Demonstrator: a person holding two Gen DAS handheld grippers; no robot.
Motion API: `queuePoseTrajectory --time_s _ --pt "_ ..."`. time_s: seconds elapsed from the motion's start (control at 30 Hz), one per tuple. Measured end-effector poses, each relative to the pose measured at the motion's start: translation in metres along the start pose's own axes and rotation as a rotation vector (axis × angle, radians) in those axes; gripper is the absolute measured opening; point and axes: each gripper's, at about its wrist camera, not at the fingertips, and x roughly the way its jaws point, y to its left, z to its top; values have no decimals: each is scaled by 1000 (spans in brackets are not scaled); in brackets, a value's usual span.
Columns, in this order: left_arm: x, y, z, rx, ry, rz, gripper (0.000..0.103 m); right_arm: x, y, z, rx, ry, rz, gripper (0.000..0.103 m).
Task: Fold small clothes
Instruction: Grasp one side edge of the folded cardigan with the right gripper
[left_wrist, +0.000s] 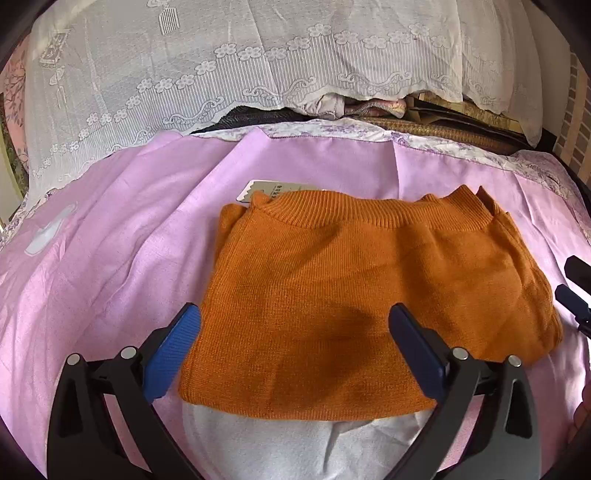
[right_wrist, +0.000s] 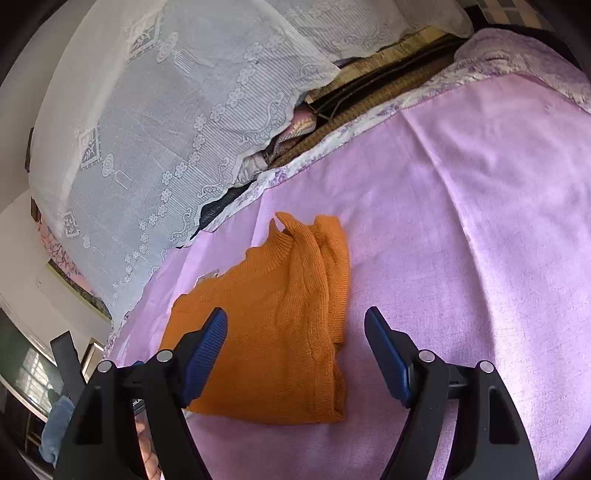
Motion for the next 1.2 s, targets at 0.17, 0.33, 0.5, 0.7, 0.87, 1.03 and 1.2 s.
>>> queuePoseTrajectory --time_s 0.17,0.33,0.5,0.7,0.87,1.03,1.2 --pt "6 -3 -2 11 27 -2 99 13 -10 3 44 40 -6 66" --pt "5 -10 -2 41 18 4 99 30 -18 13 80 56 5 56" --pt "11 -17 8 48 14 19 99 45 -22 21 91 72 27 52" --pt "32 -17 29 -7 34 33 99 63 -13 27 36 110 51 53" --pt "61 -23 33 5 113 20 99 70 -8 27 10 128 57 53" --pt "58 -25 30 25 99 36 99 70 -7 27 7 125 54 52" --pt "30 -28 24 24 36 -85 98 69 -7 26 8 123 51 50"
